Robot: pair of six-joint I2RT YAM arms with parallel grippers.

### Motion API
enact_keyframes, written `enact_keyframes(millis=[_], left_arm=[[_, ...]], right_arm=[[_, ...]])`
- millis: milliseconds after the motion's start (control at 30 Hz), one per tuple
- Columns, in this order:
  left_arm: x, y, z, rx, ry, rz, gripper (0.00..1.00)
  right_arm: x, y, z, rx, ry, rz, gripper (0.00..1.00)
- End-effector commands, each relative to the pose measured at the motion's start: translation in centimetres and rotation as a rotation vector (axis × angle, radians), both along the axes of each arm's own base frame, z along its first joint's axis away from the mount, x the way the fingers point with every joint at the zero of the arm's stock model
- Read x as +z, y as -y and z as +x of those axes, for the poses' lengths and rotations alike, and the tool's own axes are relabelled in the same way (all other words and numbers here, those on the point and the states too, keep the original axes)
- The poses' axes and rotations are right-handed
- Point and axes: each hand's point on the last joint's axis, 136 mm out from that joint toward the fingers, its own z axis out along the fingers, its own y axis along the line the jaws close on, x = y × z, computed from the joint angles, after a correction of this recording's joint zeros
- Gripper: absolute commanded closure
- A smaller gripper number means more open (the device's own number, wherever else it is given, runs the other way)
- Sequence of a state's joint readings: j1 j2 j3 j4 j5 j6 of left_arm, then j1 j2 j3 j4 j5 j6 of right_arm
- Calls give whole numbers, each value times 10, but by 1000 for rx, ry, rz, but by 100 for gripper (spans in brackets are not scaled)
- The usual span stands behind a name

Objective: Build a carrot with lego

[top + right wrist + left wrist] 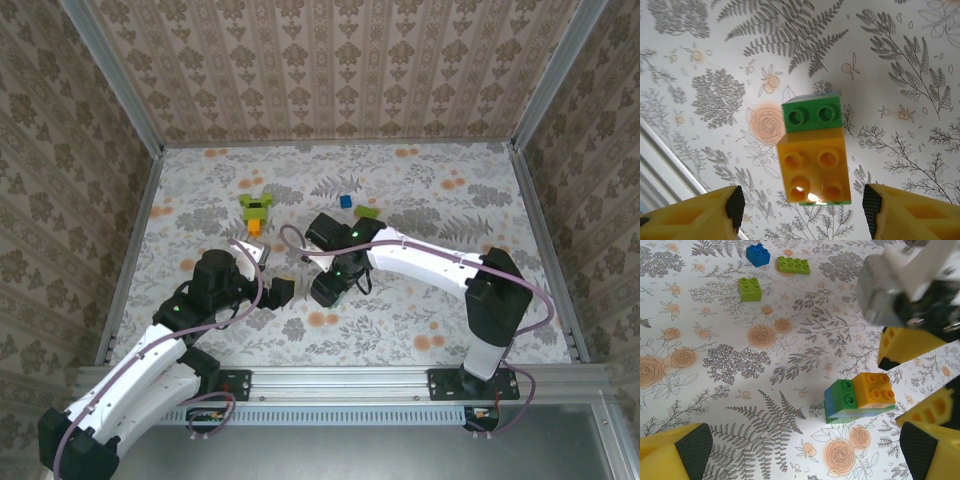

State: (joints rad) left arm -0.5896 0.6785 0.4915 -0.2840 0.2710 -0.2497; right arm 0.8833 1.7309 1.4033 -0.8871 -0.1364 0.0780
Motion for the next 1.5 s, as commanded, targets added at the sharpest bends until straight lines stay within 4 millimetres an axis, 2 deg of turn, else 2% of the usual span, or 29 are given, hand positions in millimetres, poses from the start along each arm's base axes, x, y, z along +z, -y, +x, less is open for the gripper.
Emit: enact_keyframes(millis=[0,133,233,333,433,600,700,867,1067,1300,1467], left_arm=[[16,2,0,-12,46,-8,0],[17,2,-1,-14,48,-10,0],[17,2,-1,-14,49,-12,0],[18,2,-2,-16,50,-14,0],[18,2,-2,-17,51,-14,0],[19,1,-3,-15,57,-17,0],[19,0,-4,-11,59,-12,0],[18,0,-2,-6,59,-6,0],[17,1,-1,-8,54,0,0],[14,-1,1,1,50,14,0],[12,-1,2,3,47,22,0]], right_arm=[[26,6,1,7,55,37,33],[55,17,26,-46,156,44,31],[74,30,58,-111,222,50,31],[83,46,94,-158,269,16,30],[69,68,139,-183,302,-90,29],[18,99,210,-161,269,-197,29],[-8,108,236,-146,243,-199,29],[-35,118,254,-135,216,-197,28],[-63,125,261,-115,160,-213,28],[-85,127,265,-89,117,-231,28],[-90,127,272,-85,121,-234,29]])
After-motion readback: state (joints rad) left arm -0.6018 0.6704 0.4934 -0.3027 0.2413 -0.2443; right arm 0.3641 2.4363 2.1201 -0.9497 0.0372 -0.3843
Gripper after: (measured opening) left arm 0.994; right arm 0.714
